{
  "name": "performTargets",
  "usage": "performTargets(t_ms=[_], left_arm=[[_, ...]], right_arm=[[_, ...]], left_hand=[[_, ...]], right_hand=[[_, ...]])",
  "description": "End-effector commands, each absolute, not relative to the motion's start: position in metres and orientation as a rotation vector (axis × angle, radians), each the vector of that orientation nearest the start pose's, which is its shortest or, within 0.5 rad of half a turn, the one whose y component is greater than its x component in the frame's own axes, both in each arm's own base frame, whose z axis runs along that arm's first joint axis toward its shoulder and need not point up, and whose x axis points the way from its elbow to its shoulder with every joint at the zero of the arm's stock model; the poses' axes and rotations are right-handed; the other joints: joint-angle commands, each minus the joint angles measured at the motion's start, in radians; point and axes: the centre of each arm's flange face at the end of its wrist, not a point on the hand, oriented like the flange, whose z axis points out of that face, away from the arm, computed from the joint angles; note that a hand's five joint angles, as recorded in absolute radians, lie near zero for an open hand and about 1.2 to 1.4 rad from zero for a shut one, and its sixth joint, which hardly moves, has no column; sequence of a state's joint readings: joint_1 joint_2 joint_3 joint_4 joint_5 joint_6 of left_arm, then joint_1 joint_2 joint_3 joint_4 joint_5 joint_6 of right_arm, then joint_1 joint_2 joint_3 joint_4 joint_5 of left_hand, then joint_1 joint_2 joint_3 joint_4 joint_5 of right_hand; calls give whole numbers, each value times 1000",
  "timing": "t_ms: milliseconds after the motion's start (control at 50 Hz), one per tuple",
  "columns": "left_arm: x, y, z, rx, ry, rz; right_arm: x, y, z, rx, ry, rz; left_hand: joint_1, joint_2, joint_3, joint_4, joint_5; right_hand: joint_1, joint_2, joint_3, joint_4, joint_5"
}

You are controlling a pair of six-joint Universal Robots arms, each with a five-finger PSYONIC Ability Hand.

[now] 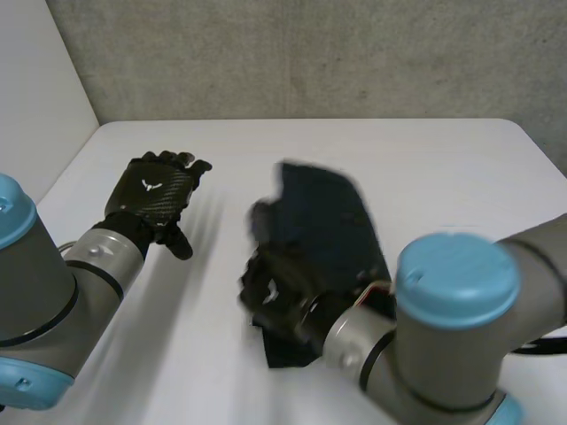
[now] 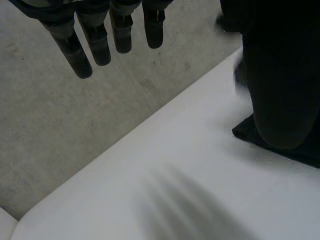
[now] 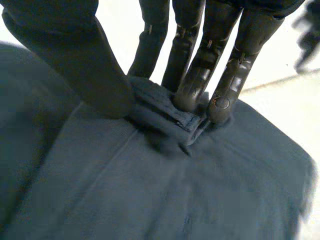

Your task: Fold the shorts.

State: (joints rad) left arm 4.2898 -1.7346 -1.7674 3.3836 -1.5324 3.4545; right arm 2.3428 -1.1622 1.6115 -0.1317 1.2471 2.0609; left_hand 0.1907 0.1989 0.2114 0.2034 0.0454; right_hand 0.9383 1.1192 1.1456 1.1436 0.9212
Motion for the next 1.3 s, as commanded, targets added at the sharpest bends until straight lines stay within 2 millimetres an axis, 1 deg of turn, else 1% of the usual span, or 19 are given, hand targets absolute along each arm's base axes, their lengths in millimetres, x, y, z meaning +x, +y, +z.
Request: performTargets(t_ms=[20, 100, 120, 200, 260, 320, 360, 500, 660, 780, 880, 1020, 1080, 1160, 1180, 1200, 1220, 1260, 1300], left_arm=[[-258, -247, 237, 880, 2187, -2231], [-265, -252, 251, 836, 2182, -2313], [-267, -252, 253, 824, 2185, -2334], [-282, -252, 260, 791, 2246, -2409], [-299, -250, 252, 822, 2320, -2409], [-319, -235, 234, 912, 2420, -2311], [-327, -226, 220, 931, 2474, -2215], [-335, -210, 178, 906, 2539, -1922], [-337, -198, 144, 1003, 2597, -1725], [-333, -196, 138, 1013, 2615, -1661], [-331, -193, 142, 1023, 2611, -1663], [-330, -194, 177, 1055, 2520, -1759], [-326, -203, 212, 1000, 2465, -1896], [-313, -216, 277, 901, 2368, -2150], [-311, -218, 287, 885, 2349, -2189], [-304, -220, 312, 850, 2308, -2269], [-300, -220, 320, 836, 2294, -2292], [-290, -222, 338, 782, 2278, -2319], [-275, -224, 355, 704, 2297, -2315]], right_arm=[[355, -133, 179, -1982, 1310, -1765], [335, -167, 224, -1567, 1529, -1830], [325, -181, 241, -1372, 1605, -1836], [302, -212, 264, -973, 1730, -1795], [291, -227, 266, -842, 1791, -1760], [286, -234, 256, -837, 1879, -1700], [289, -240, 238, -880, 1956, -1625], [297, -256, 190, -960, 2138, -1426], [293, -268, 149, -1035, 2301, -1389], [287, -267, 139, -1123, 2340, -1388], [285, -266, 149, -1112, 2312, -1439], [286, -266, 175, -1091, 2235, -1570], [286, -268, 190, -1072, 2191, -1655], [281, -270, 252, -943, 2046, -1927], [276, -267, 280, -848, 1999, -2028], [272, -265, 295, -791, 1972, -2080], [269, -264, 310, -731, 1947, -2126], [261, -260, 335, -632, 1922, -2199], [256, -258, 344, -603, 1941, -2212]], left_hand=[[-7, -15, -27, -19, -36], [-1, -9, -21, -13, -30], [-1, -9, -21, -13, -30], [8, 0, -13, -5, -21], [20, 12, -1, 7, -9], [32, 23, 11, 19, 2], [40, 32, 20, 28, 11], [32, 23, 11, 19, 2], [32, 23, 11, 19, 2], [32, 23, 11, 19, 2], [32, 23, 11, 19, 2], [29, 21, 8, 16, -1], [29, 21, 8, 16, -1], [26, 18, 5, 13, -3], [26, 18, 5, 13, -3], [26, 18, 5, 13, -3], [26, 18, 5, 13, -3], [26, 18, 5, 13, -3], [23, 15, 2, 10, -6]], right_hand=[[-764, -945, -971, -969, -921], [-764, -945, -971, -969, -921], [-764, -945, -971, -969, -921], [-764, -945, -971, -969, -921], [-764, -945, -971, -969, -921], [-764, -945, -971, -969, -921], [-764, -945, -971, -969, -921], [-764, -945, -971, -969, -921], [-764, -945, -971, -969, -921], [-764, -945, -971, -969, -921], [-764, -945, -971, -969, -921], [-764, -945, -971, -969, -921], [-764, -945, -971, -969, -921], [-764, -945, -971, -969, -921], [-764, -945, -971, -969, -921], [-764, -945, -971, -969, -921], [-764, -945, -971, -969, -921], [-764, -945, -971, -969, -921], [-764, -945, -971, -969, -921]])
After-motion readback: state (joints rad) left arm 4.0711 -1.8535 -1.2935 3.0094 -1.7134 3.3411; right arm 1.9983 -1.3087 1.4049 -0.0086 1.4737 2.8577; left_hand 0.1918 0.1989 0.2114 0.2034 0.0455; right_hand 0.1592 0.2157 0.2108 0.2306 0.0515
